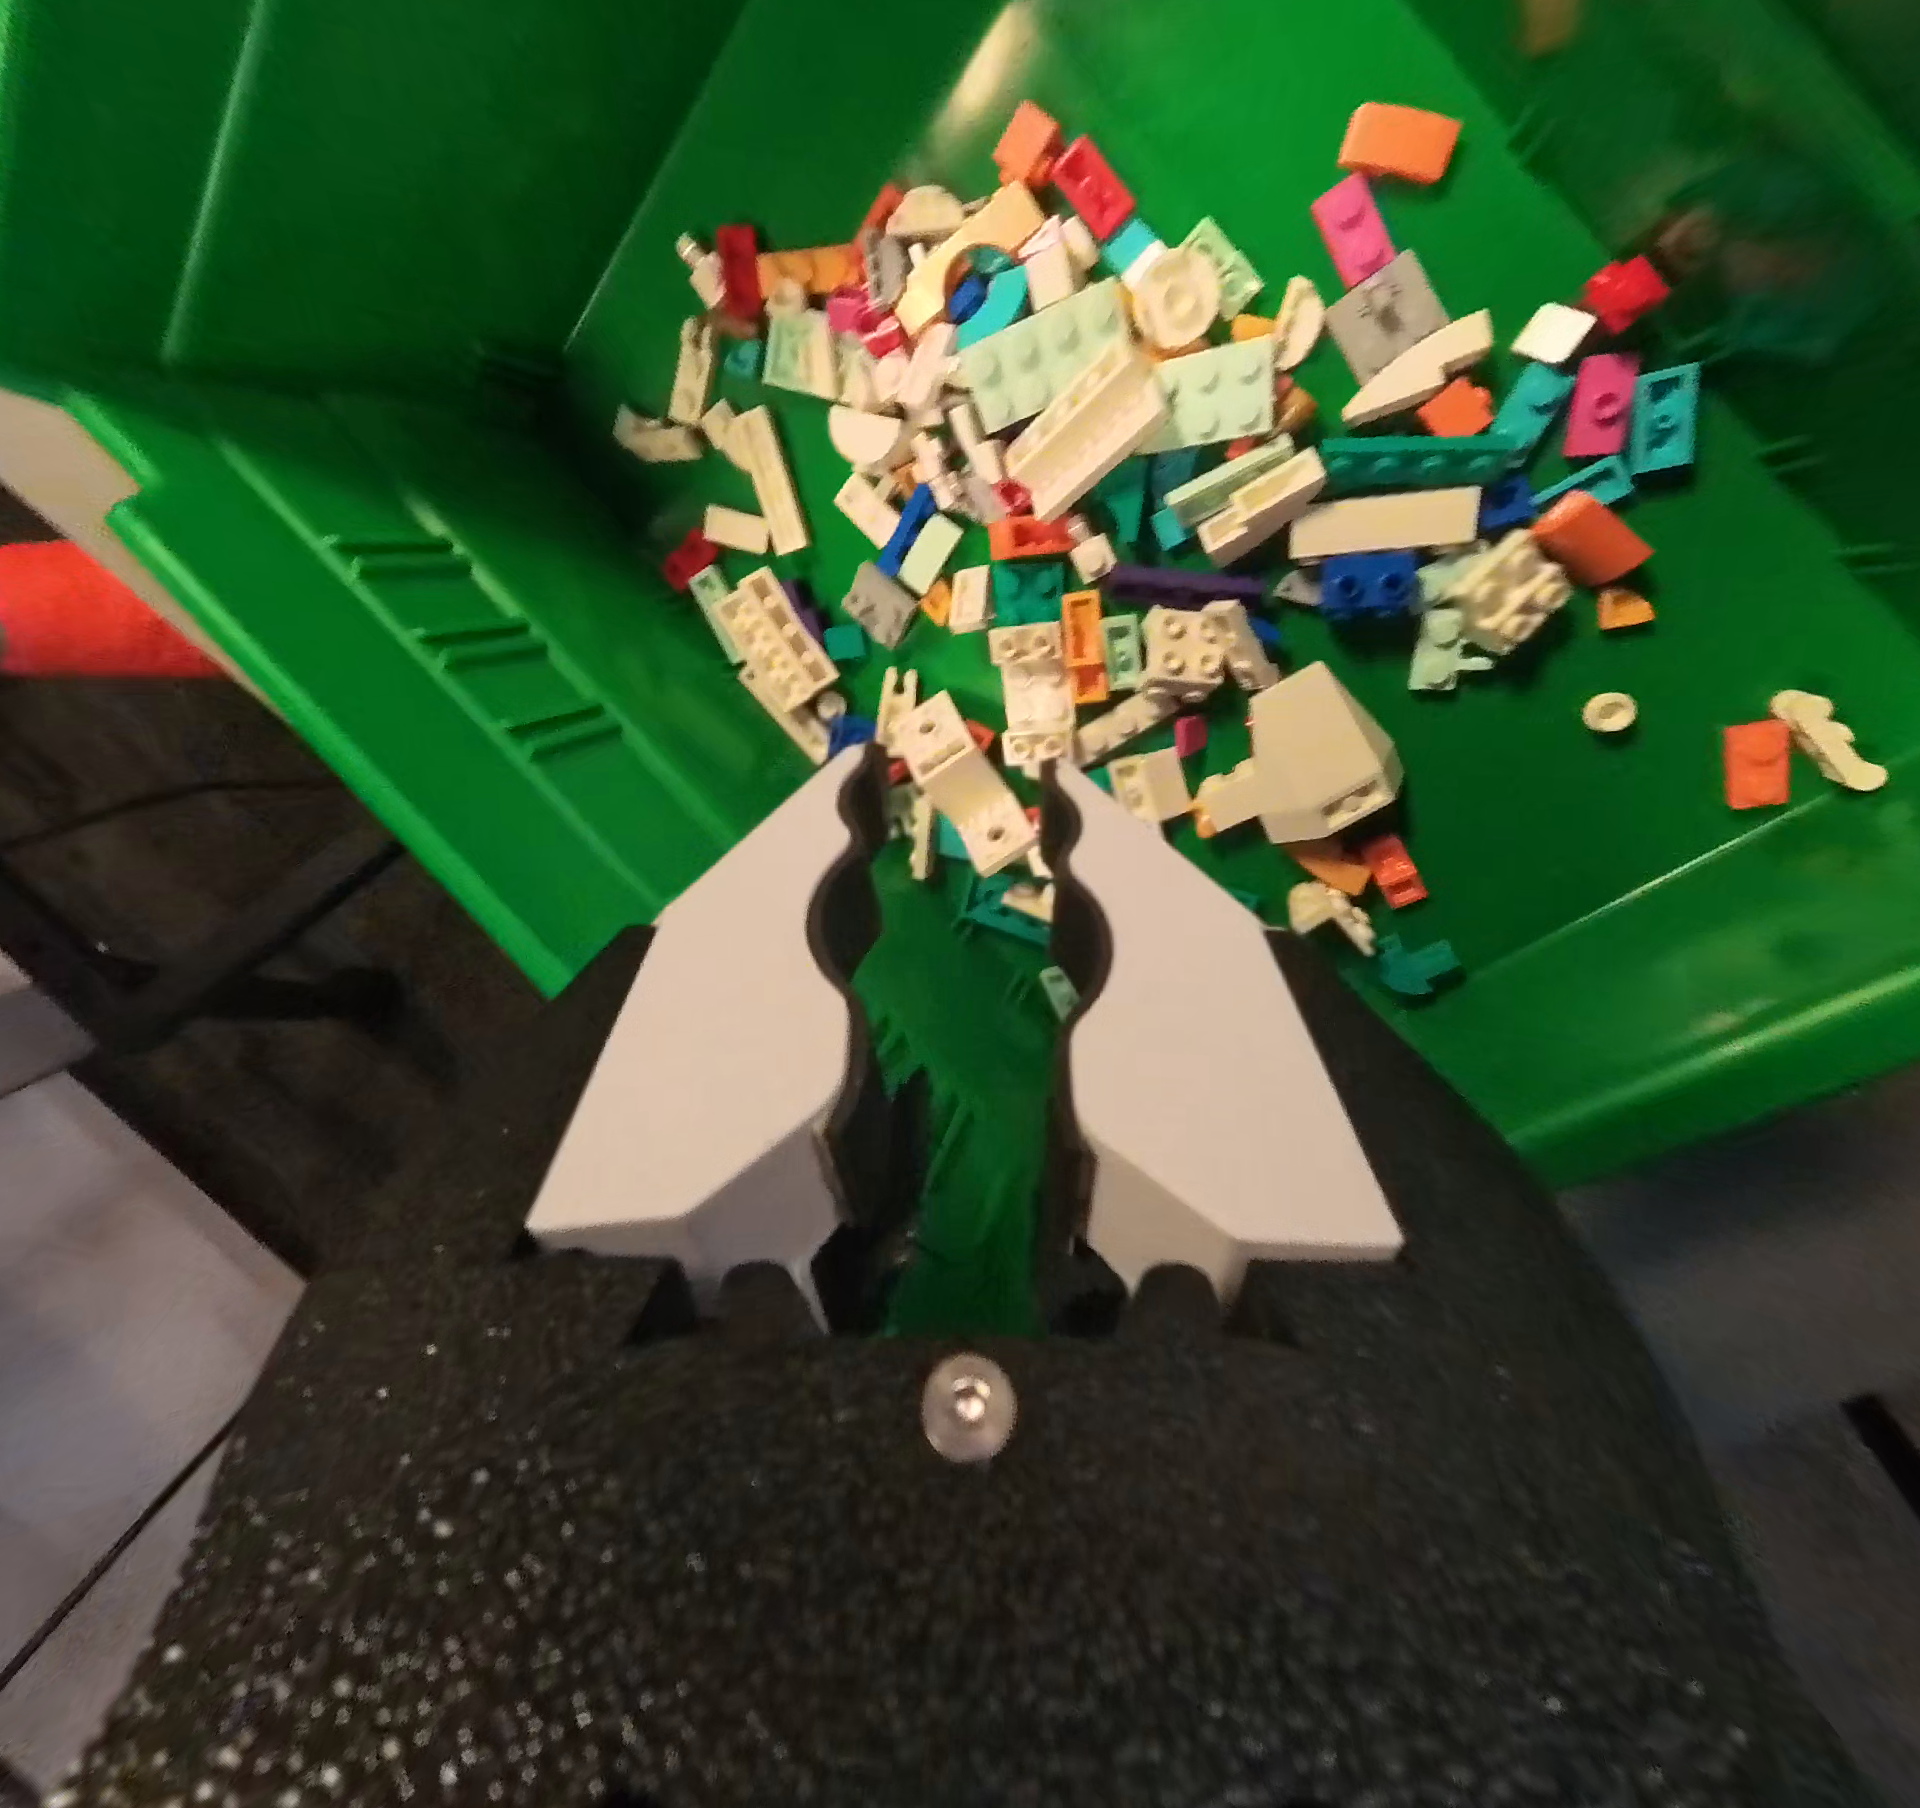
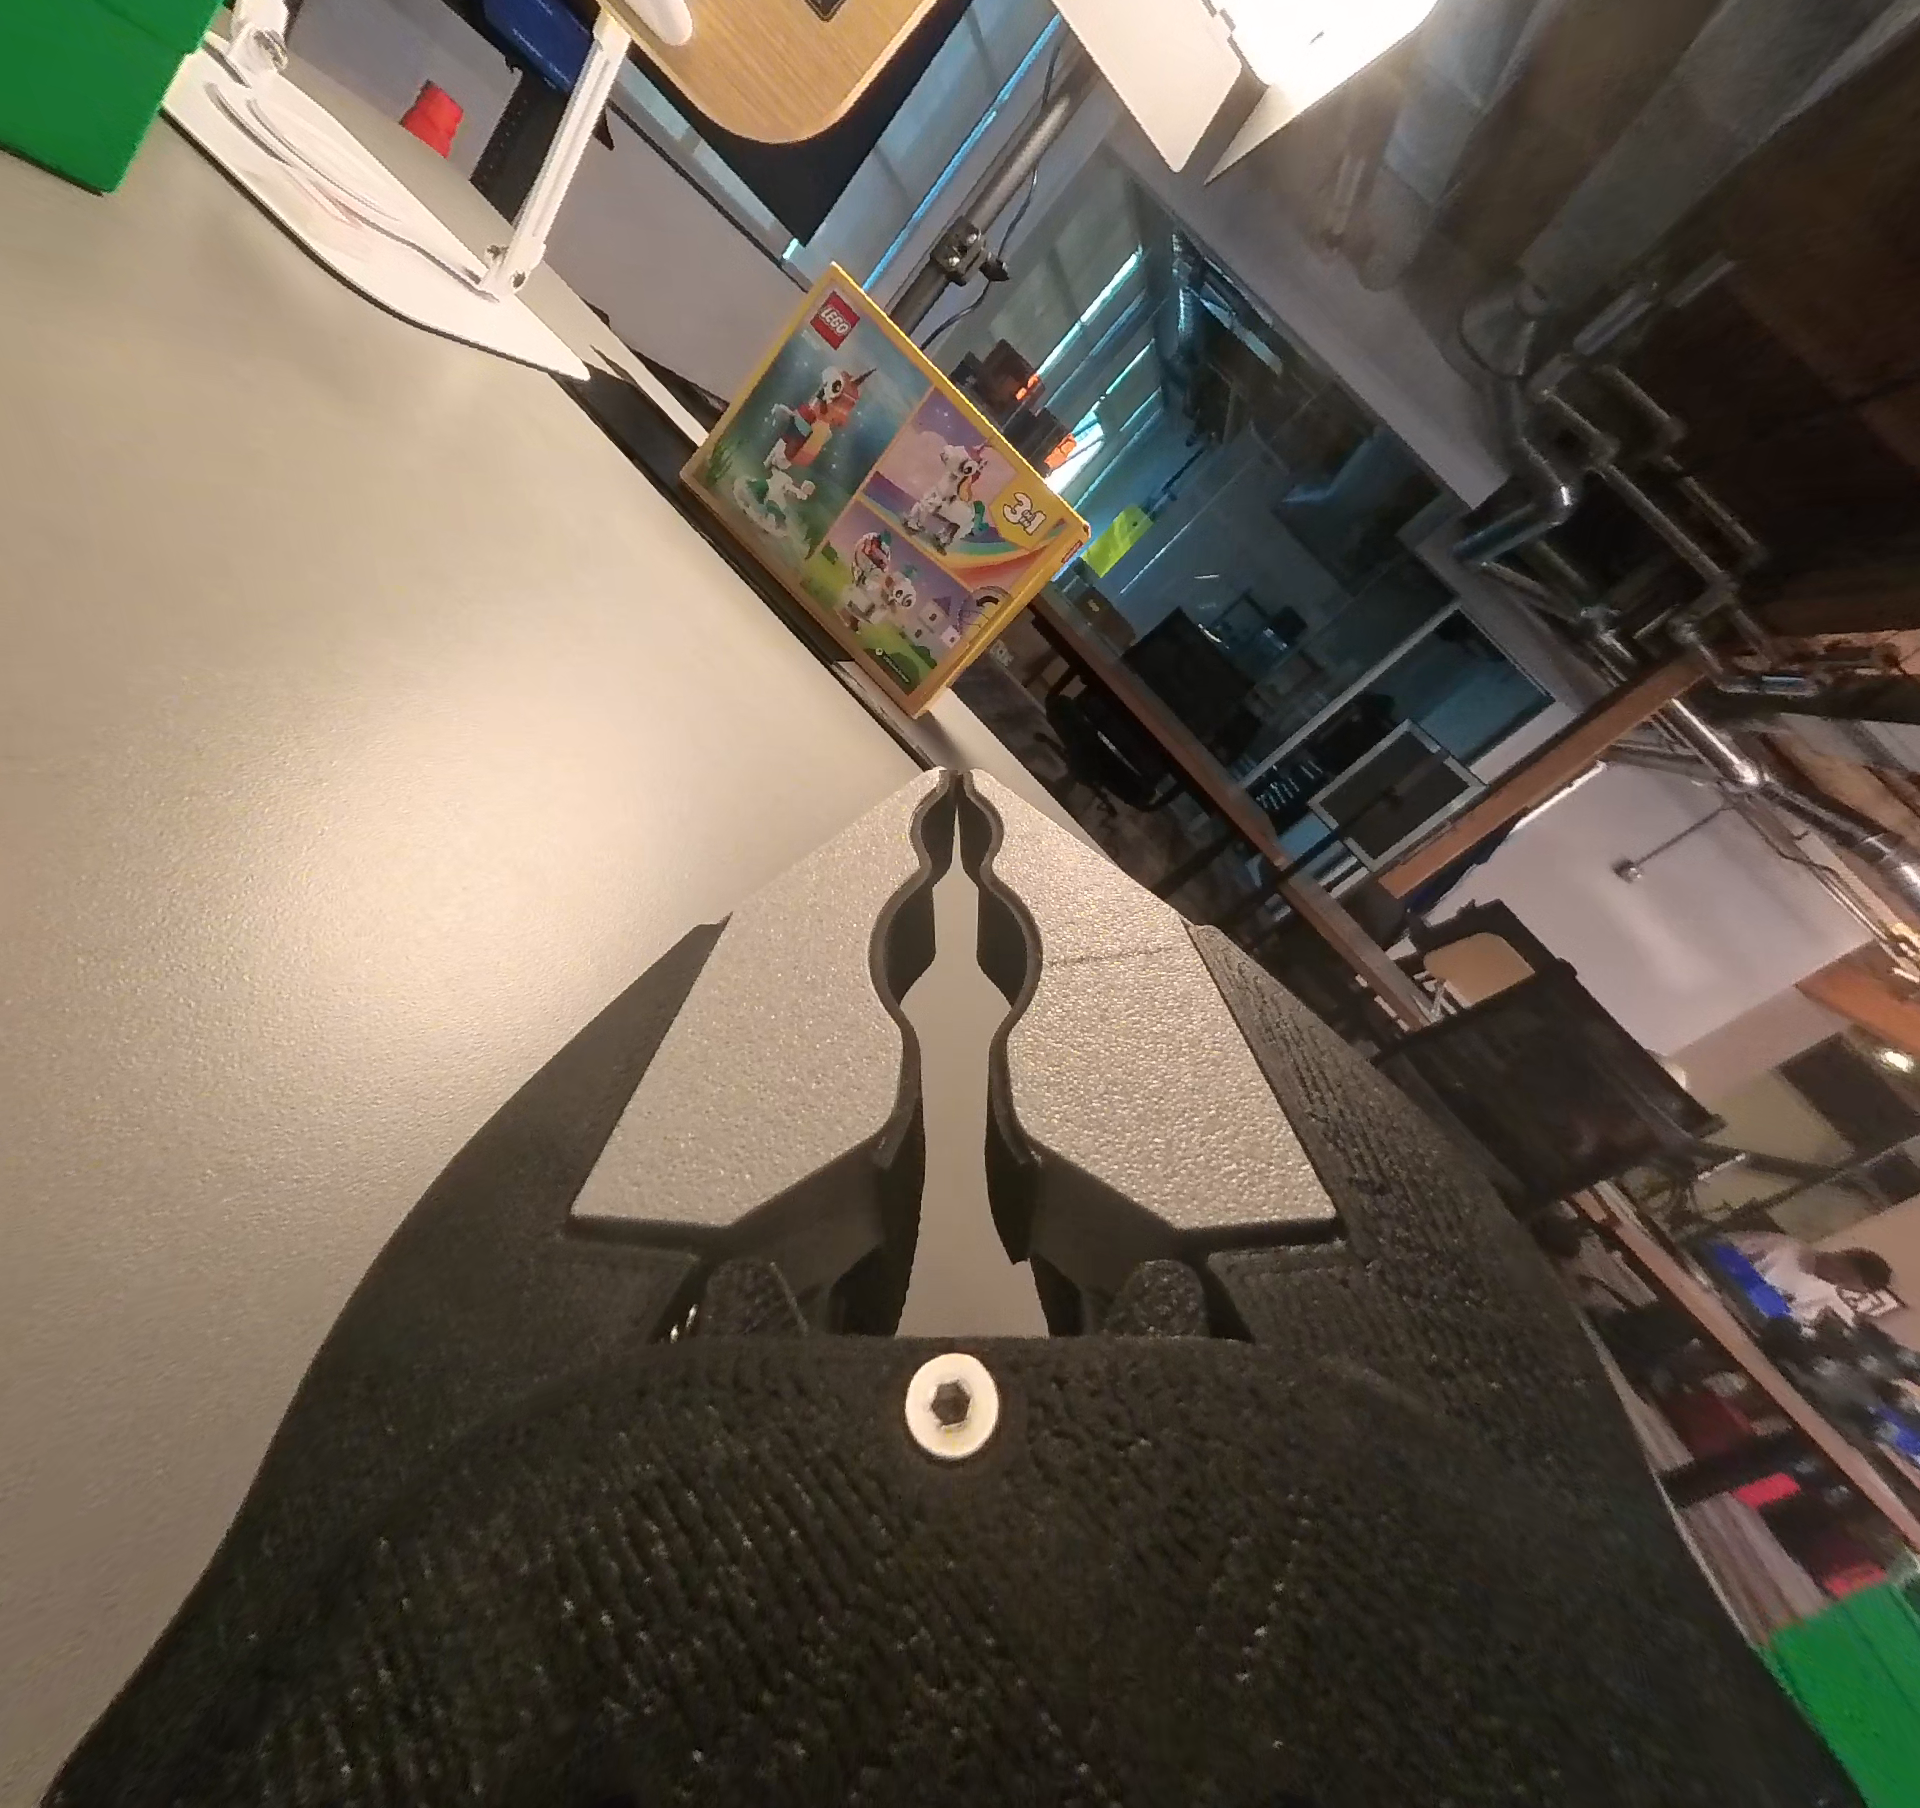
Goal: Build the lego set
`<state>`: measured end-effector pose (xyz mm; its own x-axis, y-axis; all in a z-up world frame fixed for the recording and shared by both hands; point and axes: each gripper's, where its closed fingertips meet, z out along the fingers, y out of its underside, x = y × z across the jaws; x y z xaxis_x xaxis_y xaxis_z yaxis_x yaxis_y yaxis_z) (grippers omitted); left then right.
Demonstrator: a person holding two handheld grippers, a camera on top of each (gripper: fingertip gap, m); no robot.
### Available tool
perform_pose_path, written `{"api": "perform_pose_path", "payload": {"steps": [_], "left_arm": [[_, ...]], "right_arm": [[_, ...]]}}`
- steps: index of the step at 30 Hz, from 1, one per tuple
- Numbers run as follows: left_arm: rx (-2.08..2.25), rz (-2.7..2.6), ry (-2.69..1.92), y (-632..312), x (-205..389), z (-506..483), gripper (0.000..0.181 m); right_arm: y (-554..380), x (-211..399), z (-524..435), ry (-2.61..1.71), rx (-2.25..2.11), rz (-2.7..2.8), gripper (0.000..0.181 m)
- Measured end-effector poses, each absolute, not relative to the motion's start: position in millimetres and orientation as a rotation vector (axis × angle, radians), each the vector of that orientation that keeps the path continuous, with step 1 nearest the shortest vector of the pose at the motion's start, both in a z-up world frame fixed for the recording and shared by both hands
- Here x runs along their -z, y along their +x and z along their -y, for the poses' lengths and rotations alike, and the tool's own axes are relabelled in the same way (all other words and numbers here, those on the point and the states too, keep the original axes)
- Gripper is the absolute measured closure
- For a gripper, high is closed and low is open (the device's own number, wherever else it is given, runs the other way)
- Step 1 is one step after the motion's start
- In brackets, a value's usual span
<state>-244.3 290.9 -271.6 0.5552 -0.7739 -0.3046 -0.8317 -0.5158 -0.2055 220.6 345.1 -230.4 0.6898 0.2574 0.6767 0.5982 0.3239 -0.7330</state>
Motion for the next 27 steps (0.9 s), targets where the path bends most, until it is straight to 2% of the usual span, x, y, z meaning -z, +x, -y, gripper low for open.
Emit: {"api": "perform_pose_path", "payload": {"steps": [3, 15, 23, 27], "left_arm": [[-0.311, -1.338, -2.499, -253, 273, -286, 0.181], [-0.383, -1.336, -2.869, -282, 304, -239, 0.181], [-0.289, -1.323, -2.950, -280, 314, -222, 0.181], [-0.104, -1.314, -2.954, -261, 315, -215, 0.181]], "right_arm": [[221, 231, -345, -1.259, 0.260, 0.832, 0.181], [220, 232, -345, -1.262, 0.255, 0.836, 0.181], [220, 231, -345, -1.262, 0.253, 0.833, 0.181], [220, 231, -345, -1.262, 0.254, 0.832, 0.181]]}}
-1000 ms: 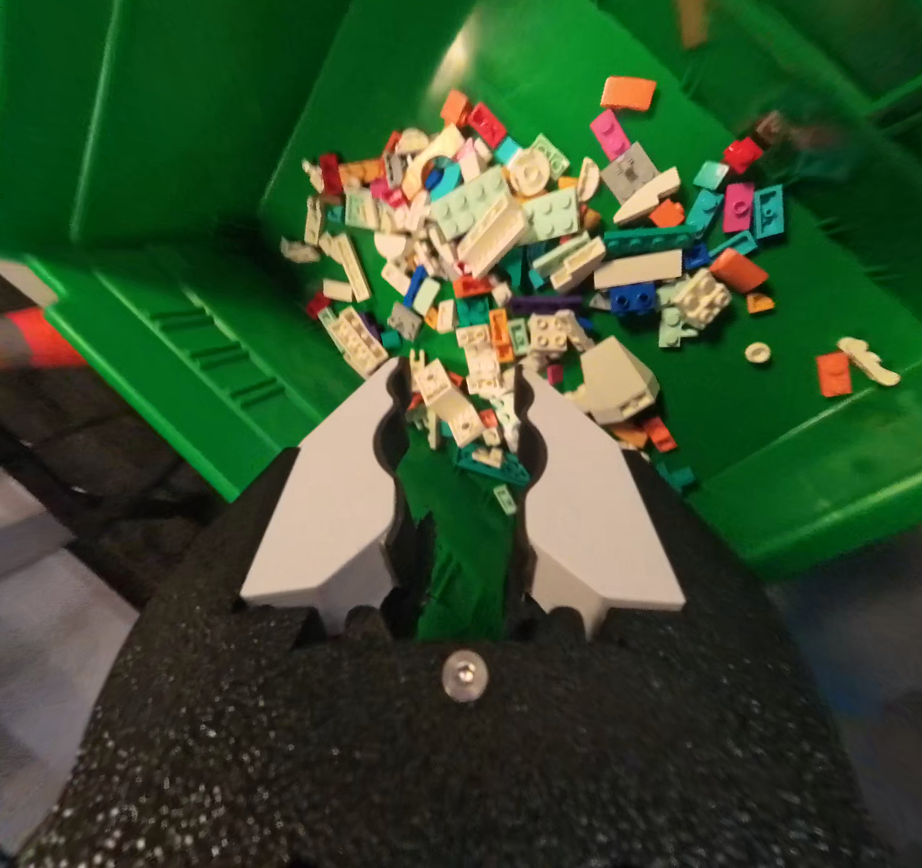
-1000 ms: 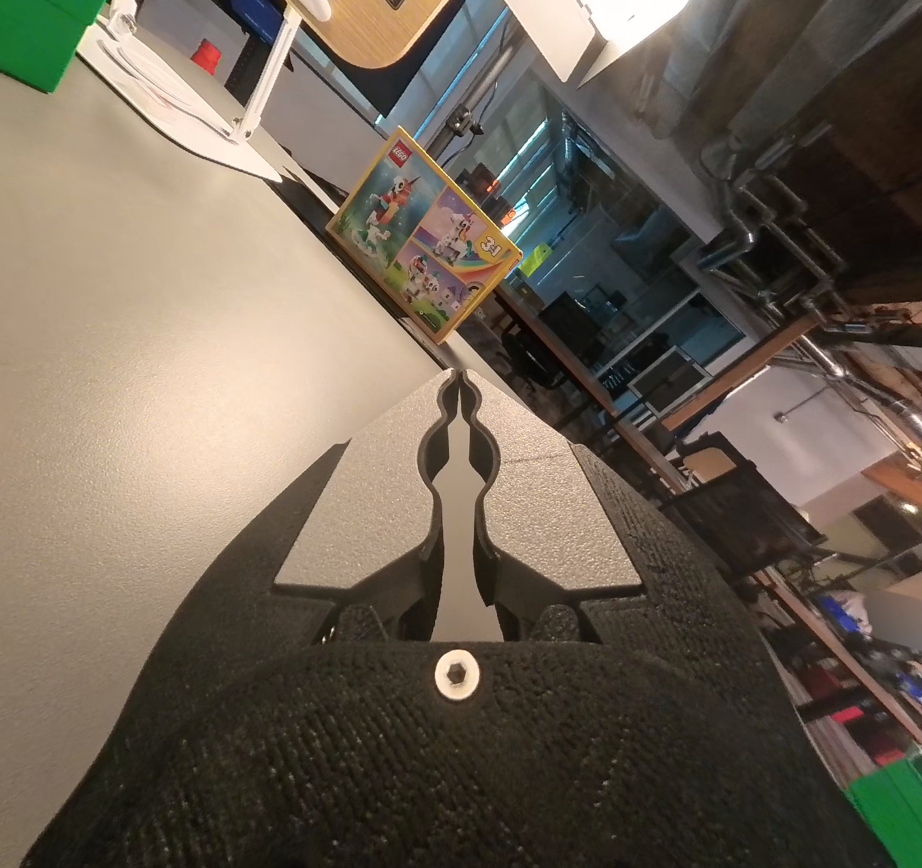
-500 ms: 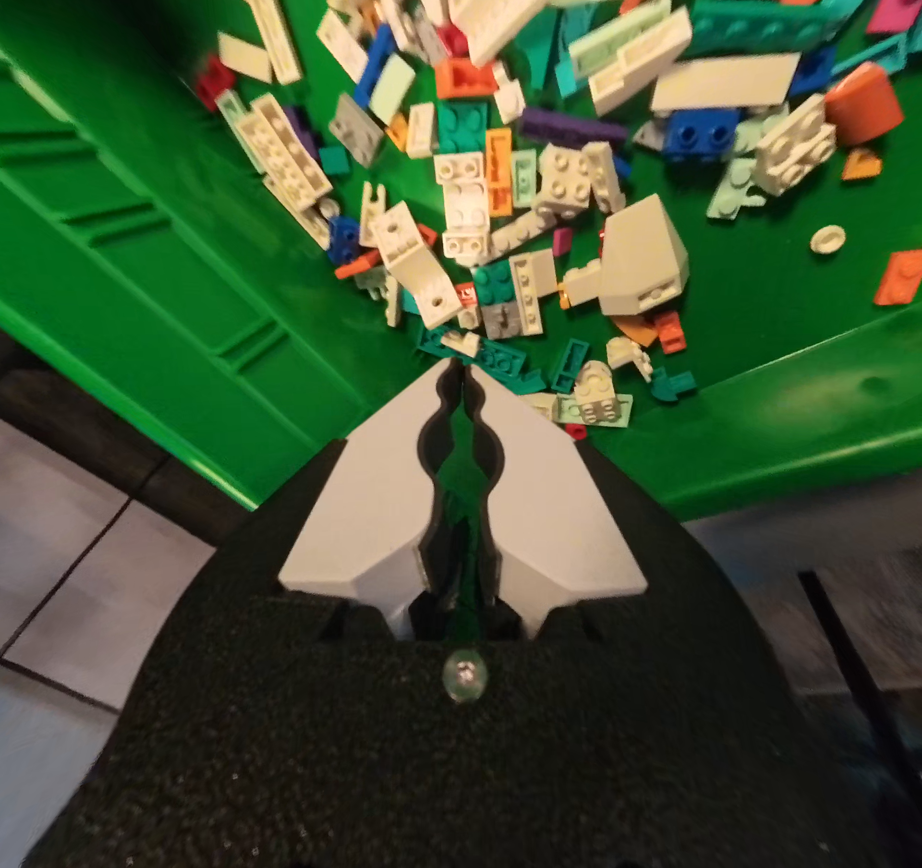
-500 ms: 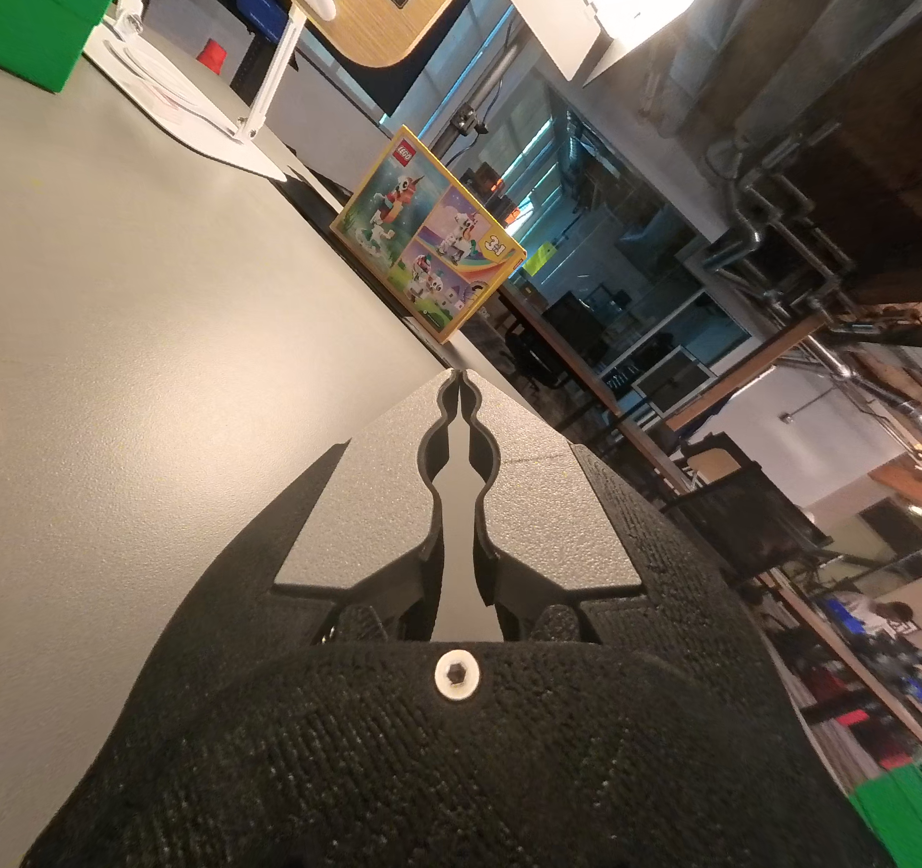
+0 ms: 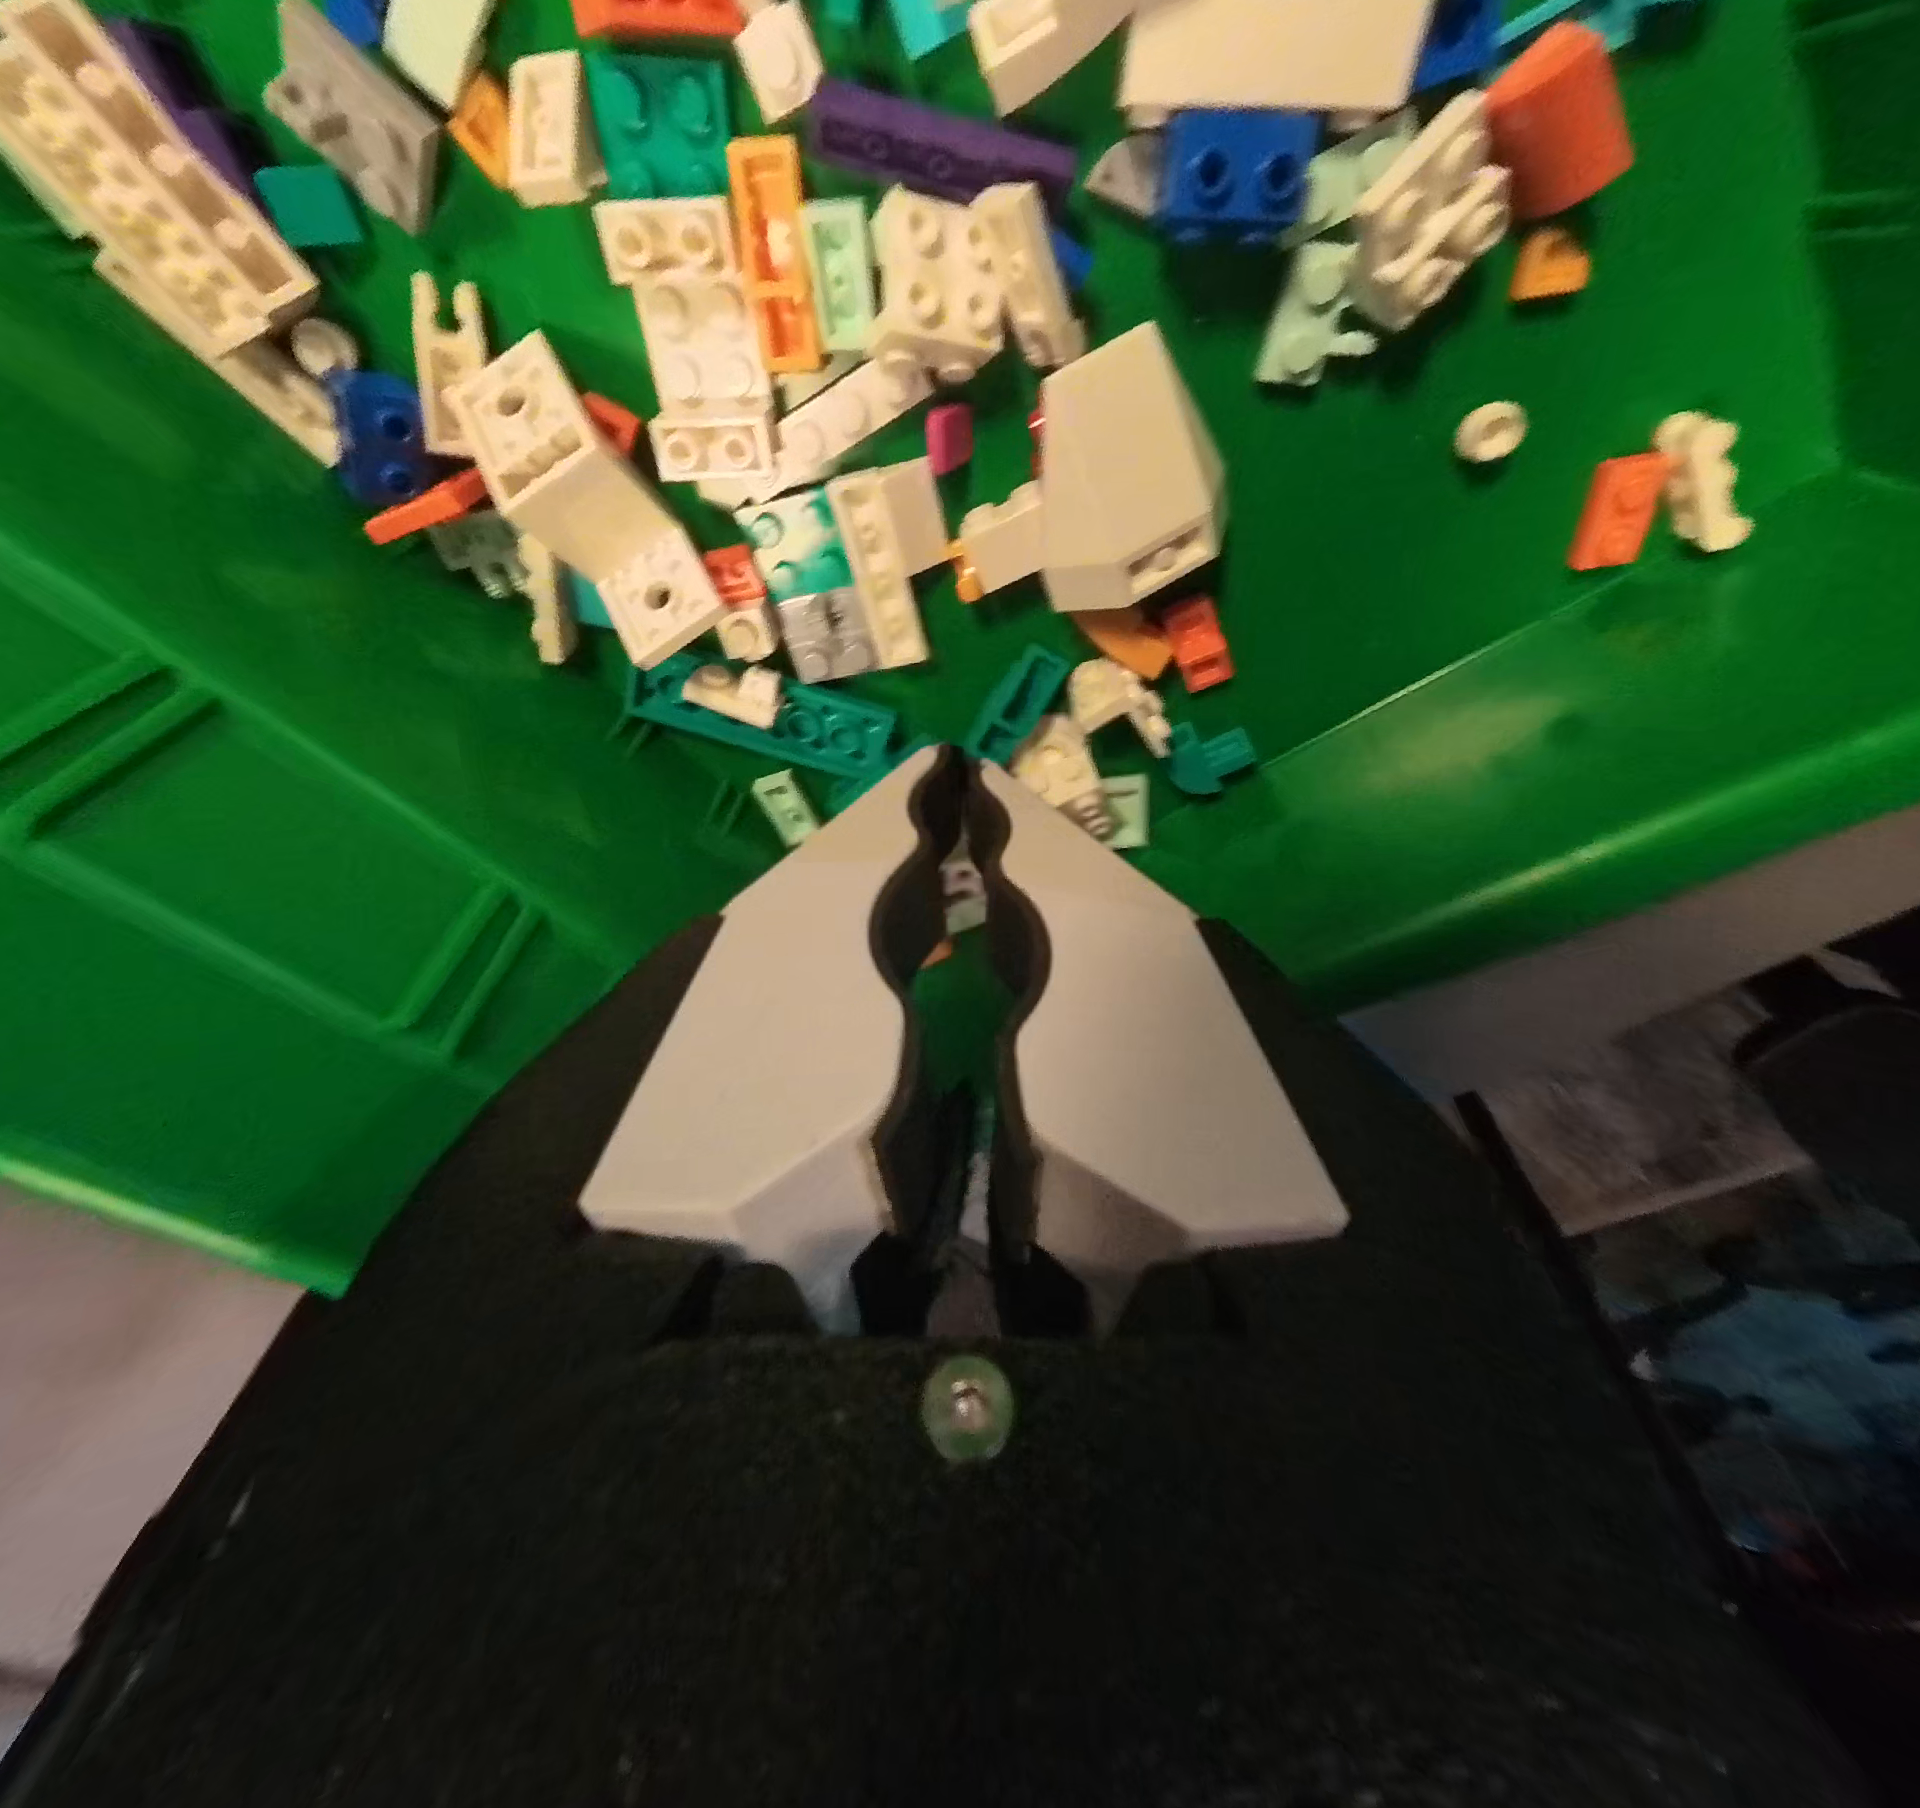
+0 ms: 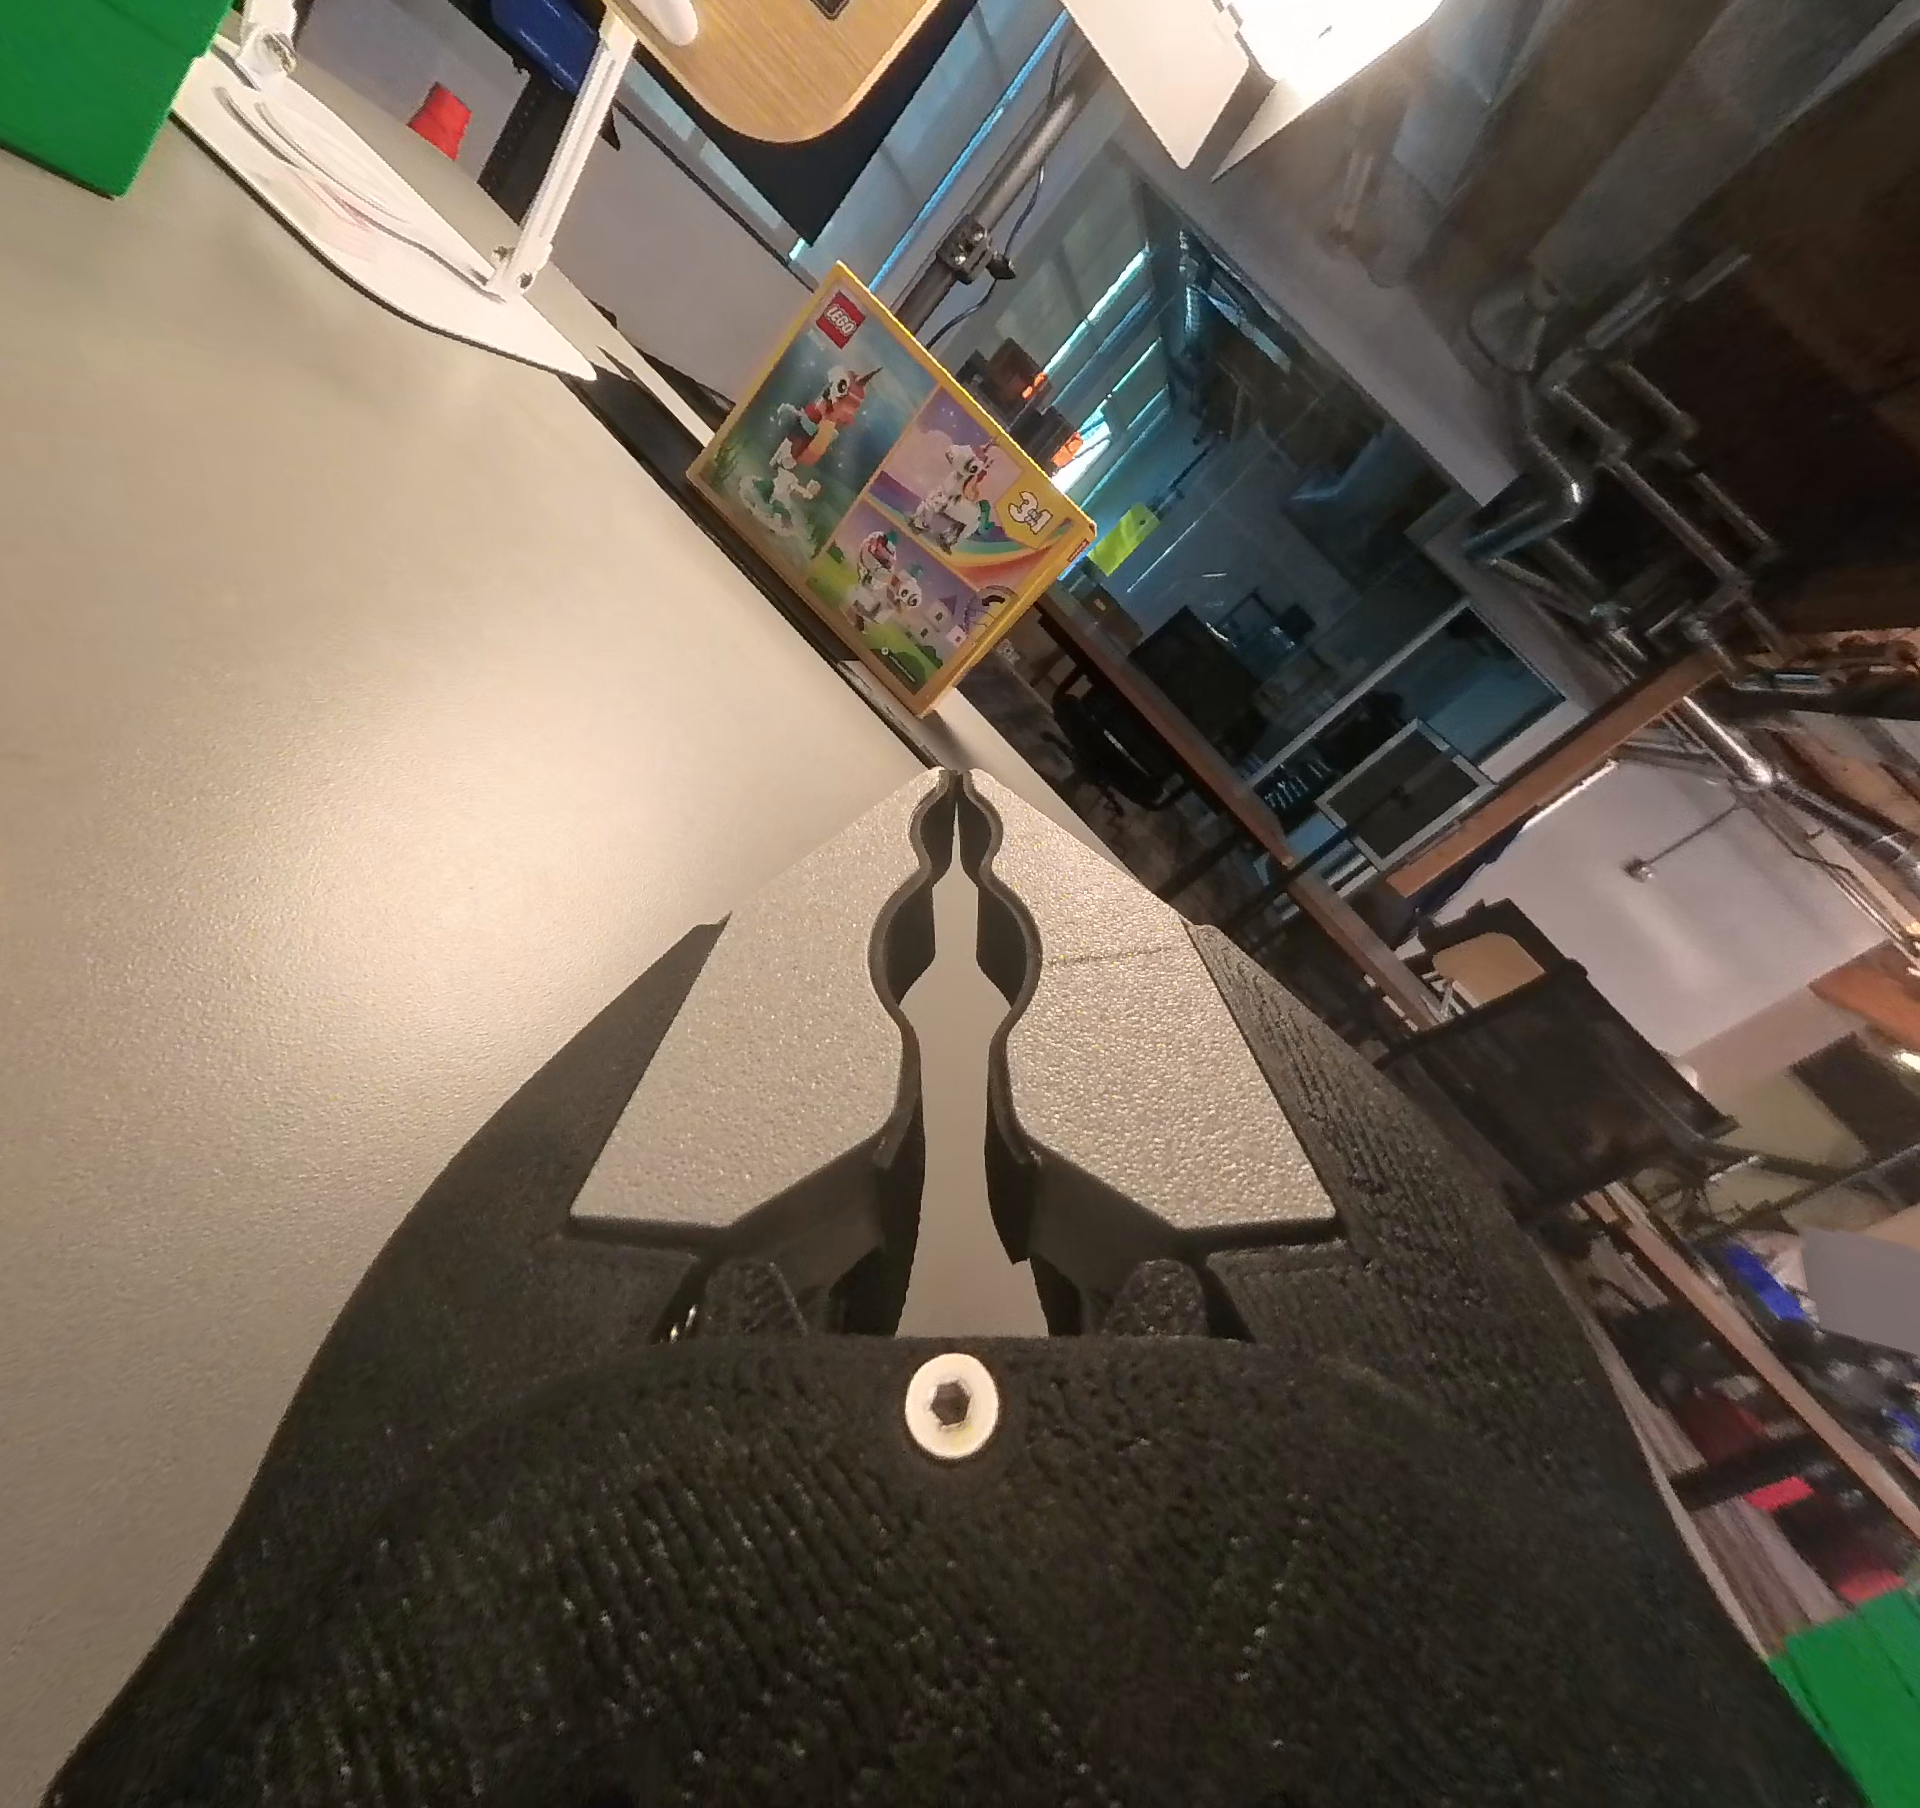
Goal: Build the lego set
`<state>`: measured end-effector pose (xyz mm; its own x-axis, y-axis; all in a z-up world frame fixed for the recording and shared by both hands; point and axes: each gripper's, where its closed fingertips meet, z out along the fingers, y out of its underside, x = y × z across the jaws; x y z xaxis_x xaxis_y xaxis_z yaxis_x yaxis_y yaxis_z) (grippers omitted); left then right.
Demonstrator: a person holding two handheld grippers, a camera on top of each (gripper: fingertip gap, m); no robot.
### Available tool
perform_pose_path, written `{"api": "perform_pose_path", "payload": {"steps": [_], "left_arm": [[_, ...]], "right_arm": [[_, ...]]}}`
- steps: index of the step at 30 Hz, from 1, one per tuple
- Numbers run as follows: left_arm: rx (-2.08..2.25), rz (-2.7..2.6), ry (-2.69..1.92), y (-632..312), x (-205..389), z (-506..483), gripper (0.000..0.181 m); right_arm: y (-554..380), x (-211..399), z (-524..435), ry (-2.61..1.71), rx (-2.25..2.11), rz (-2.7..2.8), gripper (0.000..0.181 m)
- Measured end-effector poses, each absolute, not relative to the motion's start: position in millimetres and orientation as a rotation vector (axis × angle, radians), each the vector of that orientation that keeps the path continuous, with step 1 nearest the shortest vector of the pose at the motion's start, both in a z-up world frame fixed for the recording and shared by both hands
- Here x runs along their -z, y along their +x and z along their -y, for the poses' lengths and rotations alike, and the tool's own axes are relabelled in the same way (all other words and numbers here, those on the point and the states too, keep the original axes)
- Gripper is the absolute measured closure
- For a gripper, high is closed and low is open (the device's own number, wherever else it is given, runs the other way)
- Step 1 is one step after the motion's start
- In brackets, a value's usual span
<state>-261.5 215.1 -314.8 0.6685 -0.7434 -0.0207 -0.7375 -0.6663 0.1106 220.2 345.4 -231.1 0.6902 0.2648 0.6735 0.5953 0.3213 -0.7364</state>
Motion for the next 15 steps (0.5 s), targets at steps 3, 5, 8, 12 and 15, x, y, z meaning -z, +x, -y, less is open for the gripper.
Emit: {"api": "perform_pose_path", "payload": {"steps": [3, 5, 8, 12, 15], "left_arm": [[-0.129, 1.251, 2.782, -239, 315, -206, 0.181], [-0.232, 1.260, 2.775, -230, 316, -203, 0.181], [-0.276, 1.305, 2.904, -226, 304, -226, 0.181], [-0.242, 1.271, 3.287, -231, 274, -291, 0.181], [-0.204, 1.266, 3.347, -235, 280, -312, 0.181]], "right_arm": [[220, 231, -346, -1.264, 0.253, 0.831, 0.181], [220, 231, -346, -1.263, 0.253, 0.831, 0.181], [220, 231, -345, -1.263, 0.252, 0.830, 0.181], [220, 231, -346, -1.264, 0.250, 0.831, 0.181], [220, 231, -345, -1.263, 0.249, 0.831, 0.181]]}}
